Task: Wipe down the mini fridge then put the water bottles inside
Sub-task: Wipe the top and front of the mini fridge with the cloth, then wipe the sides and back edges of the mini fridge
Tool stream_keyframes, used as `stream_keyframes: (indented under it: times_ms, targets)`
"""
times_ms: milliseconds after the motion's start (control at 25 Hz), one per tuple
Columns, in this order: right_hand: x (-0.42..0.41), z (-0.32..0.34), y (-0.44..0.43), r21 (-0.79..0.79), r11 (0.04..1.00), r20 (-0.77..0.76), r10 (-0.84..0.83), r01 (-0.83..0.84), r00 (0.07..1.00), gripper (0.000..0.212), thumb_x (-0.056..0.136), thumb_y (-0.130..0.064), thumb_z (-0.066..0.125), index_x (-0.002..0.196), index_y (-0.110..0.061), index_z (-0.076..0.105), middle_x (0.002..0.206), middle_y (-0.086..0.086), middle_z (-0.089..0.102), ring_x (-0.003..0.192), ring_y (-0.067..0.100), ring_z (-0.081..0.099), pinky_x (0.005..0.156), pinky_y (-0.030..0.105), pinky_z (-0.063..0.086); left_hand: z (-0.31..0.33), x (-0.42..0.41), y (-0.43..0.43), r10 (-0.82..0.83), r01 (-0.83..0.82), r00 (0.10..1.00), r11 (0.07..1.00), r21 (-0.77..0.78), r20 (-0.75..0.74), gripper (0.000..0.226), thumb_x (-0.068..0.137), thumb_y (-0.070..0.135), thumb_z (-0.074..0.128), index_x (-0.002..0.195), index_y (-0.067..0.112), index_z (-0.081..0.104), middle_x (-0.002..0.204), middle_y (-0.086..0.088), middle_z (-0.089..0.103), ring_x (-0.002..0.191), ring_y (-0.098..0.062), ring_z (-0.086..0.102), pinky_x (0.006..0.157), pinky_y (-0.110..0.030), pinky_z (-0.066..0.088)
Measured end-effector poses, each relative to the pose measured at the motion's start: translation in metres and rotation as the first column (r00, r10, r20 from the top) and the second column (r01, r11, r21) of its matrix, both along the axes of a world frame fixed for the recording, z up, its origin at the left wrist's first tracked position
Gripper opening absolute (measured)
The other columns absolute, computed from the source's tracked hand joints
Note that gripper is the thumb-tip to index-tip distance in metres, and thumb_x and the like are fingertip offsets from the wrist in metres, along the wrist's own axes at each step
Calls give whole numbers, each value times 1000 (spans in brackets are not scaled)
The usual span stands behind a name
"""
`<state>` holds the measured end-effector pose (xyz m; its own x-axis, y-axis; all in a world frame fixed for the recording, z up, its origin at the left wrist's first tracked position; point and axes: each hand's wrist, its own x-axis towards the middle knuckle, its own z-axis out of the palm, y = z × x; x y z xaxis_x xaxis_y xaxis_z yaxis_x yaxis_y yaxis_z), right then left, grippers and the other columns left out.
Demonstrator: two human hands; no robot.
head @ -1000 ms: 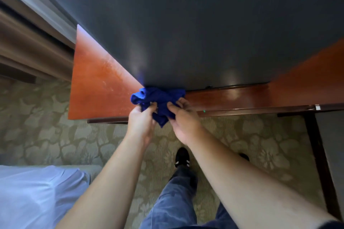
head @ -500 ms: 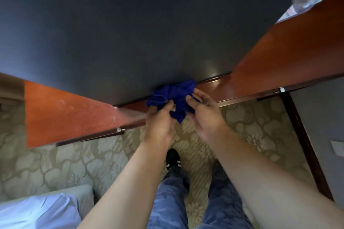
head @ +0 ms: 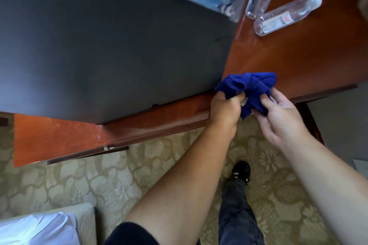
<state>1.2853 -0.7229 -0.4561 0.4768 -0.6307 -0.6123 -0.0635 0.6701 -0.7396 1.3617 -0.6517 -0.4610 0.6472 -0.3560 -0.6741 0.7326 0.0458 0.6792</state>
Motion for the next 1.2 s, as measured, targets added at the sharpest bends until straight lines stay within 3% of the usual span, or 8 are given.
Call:
stream_keyframes:
  times_ms: [200,360,480,720,880,1040,1120,1200]
  targets:
    - [-39,17,-11,45,996,30,74,-76,997,42,103,1,45,141,-15,54,130,4,70,114,16,69,90,28,58,13,-19,9,-187,181,977,981,68,99,39,75,16,73,114,14,73,122,-17,75,117,-39,69,107,-59,50]
    - [-58,58,-10,-138,951,0,279,-276,960,50,92,-1,64,137,-22,59,133,4,69,121,17,67,100,29,51,71,-43,35,-163,160,983,986,37,85,32,91,-9,58,102,13,79,112,-14,78,108,-33,69,111,-61,46]
    - [-63,111,-34,-155,914,117,394,-375,912,53,83,-6,74,127,-32,62,132,0,70,118,12,68,90,23,56,134,-44,27,-171,164,977,985,59,126,33,96,-9,51,109,9,75,115,-20,77,109,-38,71,102,-59,53]
    - [-62,173,-46,17,891,323,424,-453,846,55,84,-5,72,127,-37,58,129,9,70,116,35,69,90,60,55,220,-59,23,-254,251,930,967,46,266,33,100,-3,53,128,8,66,126,-16,75,119,-29,71,98,-43,60]
    - [-36,202,-64,17,898,393,398,-440,829,54,81,-9,75,128,-32,60,128,12,71,110,34,71,77,48,60,255,-44,22,-254,219,869,967,130,425,37,89,11,71,125,14,69,121,-9,78,119,-28,72,108,-52,52]
    - [-1,225,-80,-43,881,374,451,-470,811,48,92,-1,60,133,-27,59,130,12,70,116,38,68,81,44,53,283,-32,18,-440,265,693,892,365,572,31,94,14,72,121,29,67,117,17,77,117,-6,70,107,-30,51]
    - [13,234,-90,-59,882,380,453,-468,806,47,93,0,55,131,-26,61,128,12,71,109,32,70,83,43,54,300,-29,16,-610,257,491,784,565,622,32,96,24,71,117,43,59,111,38,70,112,19,60,100,-11,45]
    - [25,240,-100,-49,887,408,438,-460,801,45,93,0,52,130,-23,62,120,12,72,97,25,72,76,37,59,322,-24,15,-754,188,294,648,738,588,38,95,41,68,126,50,49,115,44,60,112,27,49,95,0,37]
